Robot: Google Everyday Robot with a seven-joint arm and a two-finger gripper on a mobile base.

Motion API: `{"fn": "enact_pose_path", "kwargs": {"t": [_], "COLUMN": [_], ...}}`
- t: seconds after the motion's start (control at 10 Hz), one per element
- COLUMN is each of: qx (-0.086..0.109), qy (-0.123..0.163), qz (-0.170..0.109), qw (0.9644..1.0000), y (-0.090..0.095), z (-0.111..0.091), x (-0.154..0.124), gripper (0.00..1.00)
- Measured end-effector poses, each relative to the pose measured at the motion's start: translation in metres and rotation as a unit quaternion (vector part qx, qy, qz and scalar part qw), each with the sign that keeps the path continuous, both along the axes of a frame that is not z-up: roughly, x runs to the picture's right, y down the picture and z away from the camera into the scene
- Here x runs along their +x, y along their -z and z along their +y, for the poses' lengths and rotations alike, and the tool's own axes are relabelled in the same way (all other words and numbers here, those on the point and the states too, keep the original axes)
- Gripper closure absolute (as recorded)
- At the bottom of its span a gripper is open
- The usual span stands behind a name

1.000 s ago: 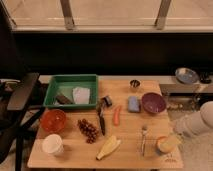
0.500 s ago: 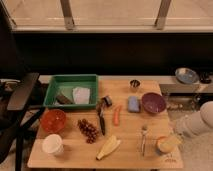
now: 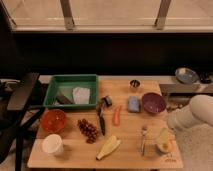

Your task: Place sponge in purple bowl

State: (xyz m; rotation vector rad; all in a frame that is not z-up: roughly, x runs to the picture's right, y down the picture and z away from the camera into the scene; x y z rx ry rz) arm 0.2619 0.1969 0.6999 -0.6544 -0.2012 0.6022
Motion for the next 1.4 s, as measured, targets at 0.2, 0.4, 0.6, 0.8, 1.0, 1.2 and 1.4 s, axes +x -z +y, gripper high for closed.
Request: {"fn": "enact_pose_path", "kwargs": {"t": [0.2, 0.4, 0.6, 0.8, 1.0, 1.2, 1.4], "qx": [0.023, 0.047, 0.062, 0.060, 0.061, 0.061, 0.063], "qy": [0.038, 0.070, 0.092, 0.092, 0.093, 0.092, 0.108], "qz": [0.000, -0.001, -0.004, -0.003, -0.004, -0.005, -0.006], "qw": [0.9990, 0.9964, 0.9939, 0.9940, 0.9938, 0.9939, 0.9921], "y": [-0.019, -0.033, -0.043, -0.042, -0.042, -0.043, -0.057], "z": [-0.032, -0.071, -0.098, -0.097, -0.098, -0.098, -0.102], "x": [-0.027, -0.046, -0.060, -0.058, -0.060, -0.059, -0.073], "gripper": [0.20, 0.20, 0.20, 0.20, 0.20, 0.20, 0.20]}}
